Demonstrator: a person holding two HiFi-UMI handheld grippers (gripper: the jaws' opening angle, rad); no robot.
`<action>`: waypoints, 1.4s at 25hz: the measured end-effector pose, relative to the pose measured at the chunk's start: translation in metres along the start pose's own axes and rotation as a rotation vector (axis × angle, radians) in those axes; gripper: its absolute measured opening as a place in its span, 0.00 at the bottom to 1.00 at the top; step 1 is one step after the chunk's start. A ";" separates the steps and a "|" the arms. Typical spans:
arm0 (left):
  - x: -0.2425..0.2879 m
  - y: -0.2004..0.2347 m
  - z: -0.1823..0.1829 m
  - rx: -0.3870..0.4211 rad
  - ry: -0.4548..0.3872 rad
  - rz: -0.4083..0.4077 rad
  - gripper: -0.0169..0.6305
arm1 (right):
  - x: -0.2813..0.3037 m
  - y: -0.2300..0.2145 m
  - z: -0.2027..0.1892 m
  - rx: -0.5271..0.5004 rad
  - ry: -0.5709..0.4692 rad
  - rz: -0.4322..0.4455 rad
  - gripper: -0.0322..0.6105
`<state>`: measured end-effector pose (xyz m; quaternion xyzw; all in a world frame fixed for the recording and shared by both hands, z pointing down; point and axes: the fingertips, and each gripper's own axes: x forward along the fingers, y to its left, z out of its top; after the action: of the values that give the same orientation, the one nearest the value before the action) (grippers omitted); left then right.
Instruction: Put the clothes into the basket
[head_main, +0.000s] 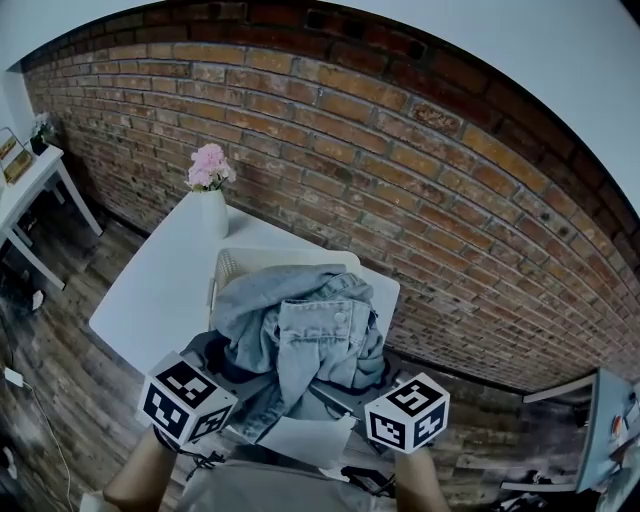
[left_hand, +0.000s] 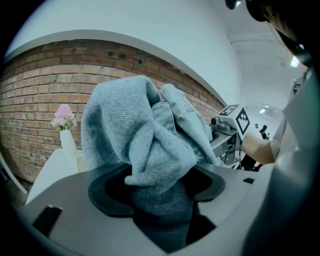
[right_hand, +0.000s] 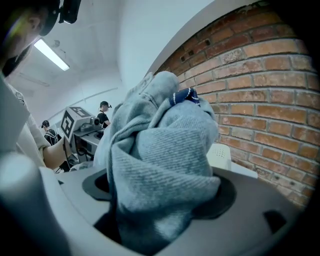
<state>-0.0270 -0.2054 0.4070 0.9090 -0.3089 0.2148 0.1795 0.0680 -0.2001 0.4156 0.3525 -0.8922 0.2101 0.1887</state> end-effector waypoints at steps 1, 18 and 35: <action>0.001 0.004 0.004 0.001 -0.003 0.002 0.50 | 0.002 -0.002 0.004 -0.005 -0.002 -0.001 0.70; 0.044 0.087 0.038 0.006 -0.017 0.027 0.50 | 0.068 -0.061 0.052 -0.045 -0.005 -0.037 0.70; 0.130 0.145 -0.043 -0.184 0.194 0.067 0.50 | 0.149 -0.126 -0.021 0.043 0.228 -0.077 0.70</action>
<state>-0.0383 -0.3561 0.5368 0.8527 -0.3388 0.2783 0.2839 0.0596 -0.3550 0.5360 0.3644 -0.8460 0.2607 0.2892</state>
